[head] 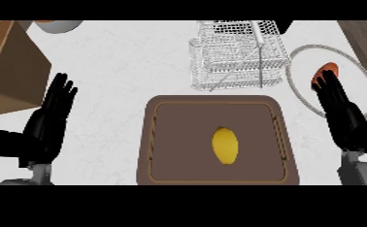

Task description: Pick the lemon from the tray and place it in the tiered basket

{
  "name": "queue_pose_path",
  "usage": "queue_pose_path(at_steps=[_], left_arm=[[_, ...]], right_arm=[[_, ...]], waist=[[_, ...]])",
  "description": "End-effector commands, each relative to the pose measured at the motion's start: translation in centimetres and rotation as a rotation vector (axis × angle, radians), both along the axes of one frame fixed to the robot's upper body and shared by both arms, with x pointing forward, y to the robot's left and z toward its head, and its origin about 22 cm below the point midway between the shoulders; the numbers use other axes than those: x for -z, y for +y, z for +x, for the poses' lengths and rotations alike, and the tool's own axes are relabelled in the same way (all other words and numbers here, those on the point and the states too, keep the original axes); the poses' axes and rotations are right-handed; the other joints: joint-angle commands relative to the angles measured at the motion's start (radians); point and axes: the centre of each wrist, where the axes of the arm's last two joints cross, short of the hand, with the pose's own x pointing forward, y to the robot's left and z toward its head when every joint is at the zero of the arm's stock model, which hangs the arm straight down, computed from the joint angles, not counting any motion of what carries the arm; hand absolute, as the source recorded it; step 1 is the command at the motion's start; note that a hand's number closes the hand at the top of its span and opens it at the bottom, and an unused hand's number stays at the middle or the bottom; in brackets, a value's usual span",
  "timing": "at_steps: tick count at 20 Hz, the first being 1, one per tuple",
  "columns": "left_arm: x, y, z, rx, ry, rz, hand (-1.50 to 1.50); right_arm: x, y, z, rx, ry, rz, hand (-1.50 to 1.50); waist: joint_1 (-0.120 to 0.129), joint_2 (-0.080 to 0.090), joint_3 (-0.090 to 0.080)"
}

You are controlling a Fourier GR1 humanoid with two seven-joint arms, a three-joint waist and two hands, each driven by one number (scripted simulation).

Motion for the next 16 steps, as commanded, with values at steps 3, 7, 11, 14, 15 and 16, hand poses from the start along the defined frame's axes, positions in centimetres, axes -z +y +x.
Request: queue_pose_path(at_steps=[3,7,11,14,15,16], left_arm=[[0.3,-1.9,0.5,0.126,0.003,0.061,0.0],[2.2,-4.0,0.5,0.299,0.047,0.059,0.0],[4.4,-4.4,1.5,0.359,0.072,0.061,0.0],[3.1,-5.1,2.1,0.345,0.061,0.068,0.0],[4.8,-5.0,1.0,0.342,0.063,0.054,0.0],[4.8,-3.6,2.1,0.309,0.056,0.063,0.0]], right_arm=[[-2.1,11.4,3.3,0.038,-0.003,0.01,-1.5],[-0.2,12.6,3.7,0.149,0.003,-0.345,-1.5],[-1.5,24.5,2.7,0.162,-0.05,-0.029,-1.5],[-3.2,26.8,2.4,0.18,-0.166,-0.119,-1.5],[-2.7,26.9,2.5,0.171,-0.173,-0.19,-1.5],[-3.0,26.8,2.3,0.171,-0.173,-0.221,-1.5]], waist=[[-0.017,-0.011,-0.003],[-0.012,0.004,-0.02],[-0.003,-0.001,-0.002],[-0.02,-0.012,-0.003],[-0.023,-0.012,-0.004],[-0.033,-0.013,-0.005]])
